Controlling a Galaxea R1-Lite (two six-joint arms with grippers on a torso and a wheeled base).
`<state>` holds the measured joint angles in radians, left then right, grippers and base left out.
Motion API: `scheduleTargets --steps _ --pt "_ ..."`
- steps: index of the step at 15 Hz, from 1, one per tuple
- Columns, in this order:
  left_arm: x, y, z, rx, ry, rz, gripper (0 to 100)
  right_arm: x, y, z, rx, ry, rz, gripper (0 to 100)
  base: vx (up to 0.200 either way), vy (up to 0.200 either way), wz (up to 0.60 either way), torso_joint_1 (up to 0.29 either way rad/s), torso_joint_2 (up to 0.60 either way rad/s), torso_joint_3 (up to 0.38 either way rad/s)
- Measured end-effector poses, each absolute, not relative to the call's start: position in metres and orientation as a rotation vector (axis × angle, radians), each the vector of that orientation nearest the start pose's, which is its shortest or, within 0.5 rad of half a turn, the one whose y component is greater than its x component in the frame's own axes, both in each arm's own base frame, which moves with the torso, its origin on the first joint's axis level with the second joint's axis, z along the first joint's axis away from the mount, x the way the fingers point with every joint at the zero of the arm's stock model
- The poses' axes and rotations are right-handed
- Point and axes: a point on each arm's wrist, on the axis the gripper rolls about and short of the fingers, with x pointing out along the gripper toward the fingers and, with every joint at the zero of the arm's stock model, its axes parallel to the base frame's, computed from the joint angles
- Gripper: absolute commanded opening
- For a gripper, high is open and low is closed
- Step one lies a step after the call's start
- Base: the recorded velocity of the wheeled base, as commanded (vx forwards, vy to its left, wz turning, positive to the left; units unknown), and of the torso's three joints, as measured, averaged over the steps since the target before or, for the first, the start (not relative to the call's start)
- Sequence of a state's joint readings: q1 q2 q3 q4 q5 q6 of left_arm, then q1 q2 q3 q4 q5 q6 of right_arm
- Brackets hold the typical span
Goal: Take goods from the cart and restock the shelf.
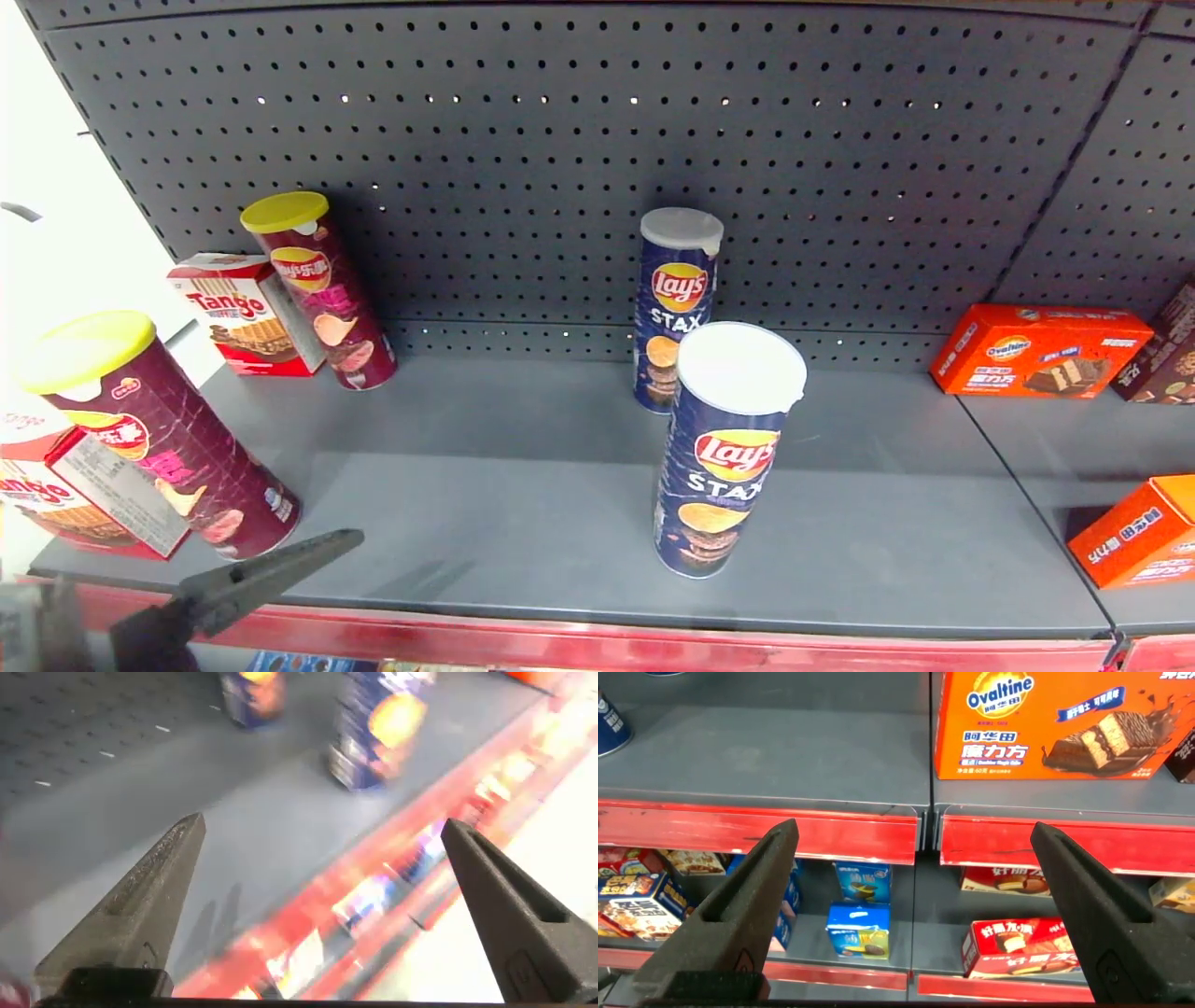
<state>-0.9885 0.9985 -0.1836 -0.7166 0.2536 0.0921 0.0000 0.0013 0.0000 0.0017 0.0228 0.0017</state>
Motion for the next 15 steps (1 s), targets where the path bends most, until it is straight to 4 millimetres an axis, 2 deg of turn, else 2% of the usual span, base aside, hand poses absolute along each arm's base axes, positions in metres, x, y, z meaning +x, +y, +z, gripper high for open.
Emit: scheduleTargets --steps 6,11,14,15 --pt "0.031 -0.028 0.129 0.205 0.024 -0.719 100 -0.023 0.001 0.075 0.002 0.003 0.023 100 0.0 0.0 0.0 0.0 0.0 0.0" --pt "0.008 -0.003 0.097 0.209 0.136 -0.324 100 -0.023 0.001 0.075 0.002 0.003 0.023 100 0.0 0.0 0.0 0.0 0.0 0.0" --pt "-0.006 -0.001 0.087 0.182 0.119 -0.044 100 -0.023 0.001 0.075 0.002 0.003 0.023 100 0.0 0.0 0.0 0.0 0.0 0.0" --pt "-0.009 -0.002 0.084 0.17 0.106 0.002 100 -0.023 0.001 0.075 0.002 0.003 0.023 100 0.0 0.0 0.0 0.0 0.0 0.0"
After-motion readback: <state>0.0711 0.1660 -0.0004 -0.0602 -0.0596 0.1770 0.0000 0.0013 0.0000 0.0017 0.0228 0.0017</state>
